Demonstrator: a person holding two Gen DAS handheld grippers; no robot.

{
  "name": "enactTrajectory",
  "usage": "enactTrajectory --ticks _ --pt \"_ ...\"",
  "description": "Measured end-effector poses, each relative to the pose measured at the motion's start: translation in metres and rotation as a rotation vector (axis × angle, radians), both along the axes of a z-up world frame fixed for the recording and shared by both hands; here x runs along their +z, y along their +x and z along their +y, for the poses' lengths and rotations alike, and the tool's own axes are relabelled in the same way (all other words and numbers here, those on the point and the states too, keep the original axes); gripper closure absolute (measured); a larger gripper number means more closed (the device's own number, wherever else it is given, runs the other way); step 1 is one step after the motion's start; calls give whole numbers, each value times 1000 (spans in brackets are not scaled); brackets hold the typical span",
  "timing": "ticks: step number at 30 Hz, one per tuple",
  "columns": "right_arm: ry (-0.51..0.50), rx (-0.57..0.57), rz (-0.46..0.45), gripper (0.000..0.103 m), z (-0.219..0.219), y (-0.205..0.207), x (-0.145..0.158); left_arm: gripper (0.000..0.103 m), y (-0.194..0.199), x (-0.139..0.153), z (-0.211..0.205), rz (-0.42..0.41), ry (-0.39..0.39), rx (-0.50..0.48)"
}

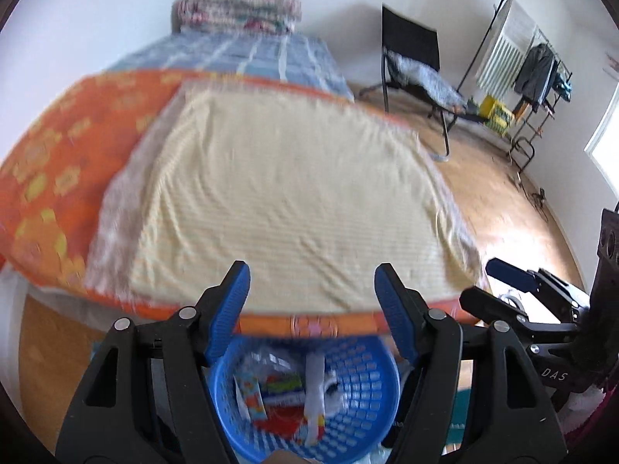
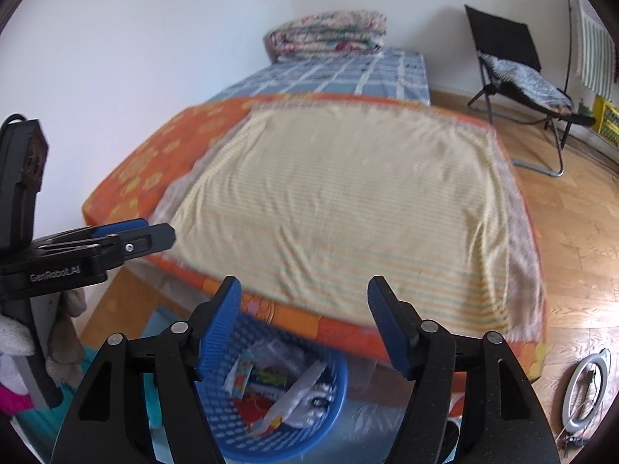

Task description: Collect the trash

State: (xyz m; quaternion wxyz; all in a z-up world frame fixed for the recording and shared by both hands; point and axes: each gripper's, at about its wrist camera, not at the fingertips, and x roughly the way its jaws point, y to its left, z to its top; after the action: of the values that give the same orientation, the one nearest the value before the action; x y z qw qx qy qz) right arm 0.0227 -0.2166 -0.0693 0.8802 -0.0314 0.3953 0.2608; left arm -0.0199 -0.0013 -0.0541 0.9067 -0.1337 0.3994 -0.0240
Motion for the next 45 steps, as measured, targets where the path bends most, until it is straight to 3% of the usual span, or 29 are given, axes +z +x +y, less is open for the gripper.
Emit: enactTrajectory --ticks 1,3,7,14,23,28,45 --pt "9 -10 -14 31 -2 3 6 21 1 7 1 -29 7 10" --pt "20 -26 -38 31 -6 6 15 15 2 21 2 -84 17 21" --pt "32 -61 -89 23 -13 16 31 14 6 42 1 -147 39 29" --pt "39 -98 -171 23 -20 33 55 6 20 63 -2 -207 82 30" --pt "56 -135 -217 22 -20 57 66 2 40 73 -14 -234 165 29" --pt "88 -153 -166 22 -20 70 59 1 47 68 -12 -218 138 27" --pt "77 -166 -127 22 -17 79 48 1 55 56 -8 -171 119 48"
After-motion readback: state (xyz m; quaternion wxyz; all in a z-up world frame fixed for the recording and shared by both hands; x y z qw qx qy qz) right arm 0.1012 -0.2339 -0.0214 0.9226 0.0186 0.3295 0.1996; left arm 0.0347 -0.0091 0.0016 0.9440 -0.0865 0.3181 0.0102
